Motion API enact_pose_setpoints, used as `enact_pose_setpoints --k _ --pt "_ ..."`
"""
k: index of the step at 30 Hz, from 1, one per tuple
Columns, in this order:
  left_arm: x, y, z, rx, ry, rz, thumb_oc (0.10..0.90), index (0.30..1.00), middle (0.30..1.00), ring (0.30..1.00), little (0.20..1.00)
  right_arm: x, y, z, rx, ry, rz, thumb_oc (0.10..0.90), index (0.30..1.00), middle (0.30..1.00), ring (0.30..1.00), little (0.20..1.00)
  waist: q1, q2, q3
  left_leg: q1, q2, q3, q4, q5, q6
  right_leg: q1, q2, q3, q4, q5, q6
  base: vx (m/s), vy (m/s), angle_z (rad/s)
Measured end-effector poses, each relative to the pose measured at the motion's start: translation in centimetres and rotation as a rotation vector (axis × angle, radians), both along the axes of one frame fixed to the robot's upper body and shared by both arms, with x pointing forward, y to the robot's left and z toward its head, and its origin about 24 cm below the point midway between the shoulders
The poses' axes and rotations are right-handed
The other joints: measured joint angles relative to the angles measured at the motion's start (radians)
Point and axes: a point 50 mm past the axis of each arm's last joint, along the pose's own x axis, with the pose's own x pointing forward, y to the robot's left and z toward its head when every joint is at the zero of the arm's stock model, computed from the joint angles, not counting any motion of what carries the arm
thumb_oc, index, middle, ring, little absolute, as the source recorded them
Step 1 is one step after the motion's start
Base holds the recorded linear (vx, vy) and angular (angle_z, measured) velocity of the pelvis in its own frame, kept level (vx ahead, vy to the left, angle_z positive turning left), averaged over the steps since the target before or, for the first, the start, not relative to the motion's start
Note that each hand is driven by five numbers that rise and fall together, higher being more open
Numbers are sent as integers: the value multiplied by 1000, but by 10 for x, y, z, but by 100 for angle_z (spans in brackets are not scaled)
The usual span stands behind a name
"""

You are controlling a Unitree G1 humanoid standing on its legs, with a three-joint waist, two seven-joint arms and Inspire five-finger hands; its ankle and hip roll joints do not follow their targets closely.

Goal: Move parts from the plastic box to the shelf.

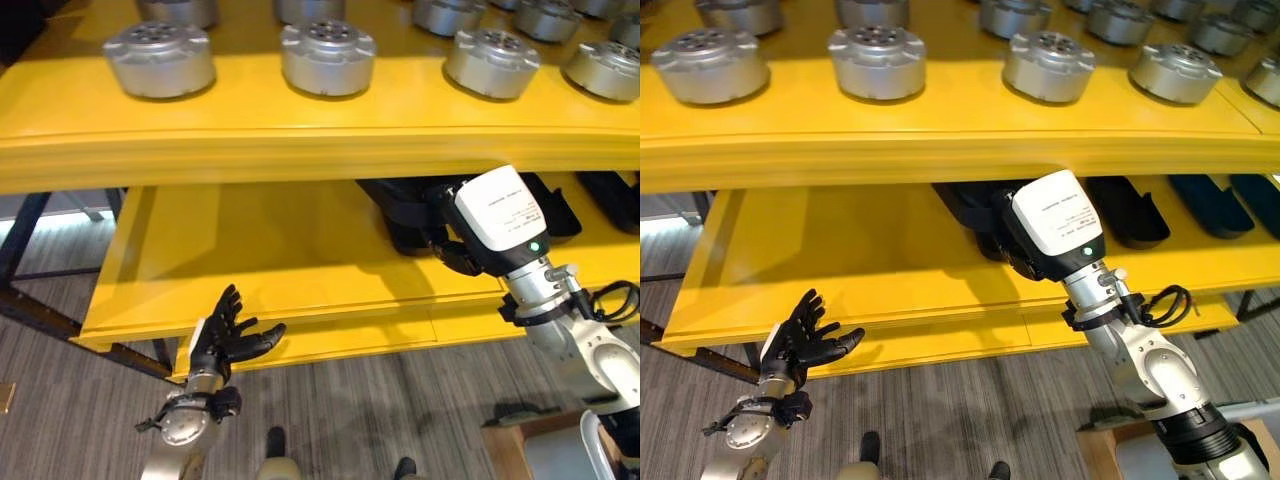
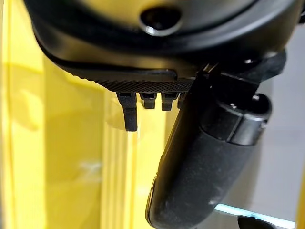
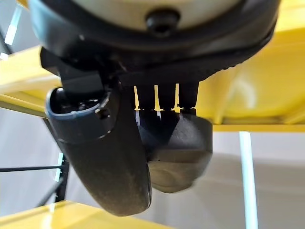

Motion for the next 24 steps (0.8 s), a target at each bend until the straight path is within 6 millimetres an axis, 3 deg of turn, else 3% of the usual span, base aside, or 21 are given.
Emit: enact_pose_setpoints --k 4,11,17,24 --pt "-2 -9 -4 -18 11 -28 900 1000 1000 1000 1000 2 8 -1 2 3 31 400 300 300 300 300 27 -2 -2 -37 -3 -35 18 9 1 -3 3 -30 1 -6 -1 64 91 26" --pt "-7 -8 -8 -16 33 -23 900 1000 1000 1000 1000 4 41 -12 64 50 140 400 300 300 300 300 83 -38 -26 -87 -32 -83 33 23 11 -18 -14 -73 10 -3 -2 23 51 23" --pt "-14 -3 -12 -10 53 -2 900 1000 1000 1000 1000 35 49 -29 133 192 67 400 300 300 300 300 177 -51 -36 -151 -64 -124 38 40 23 -48 -30 -109 15 -4 1 -16 18 25" --pt "-20 3 -14 17 79 5 900 1000 1000 1000 1000 56 51 -56 159 346 -14 400 300 300 300 300 222 -45 -29 -192 -91 -164 29 63 16 -52 -40 -157 1 7 19 -59 6 21"
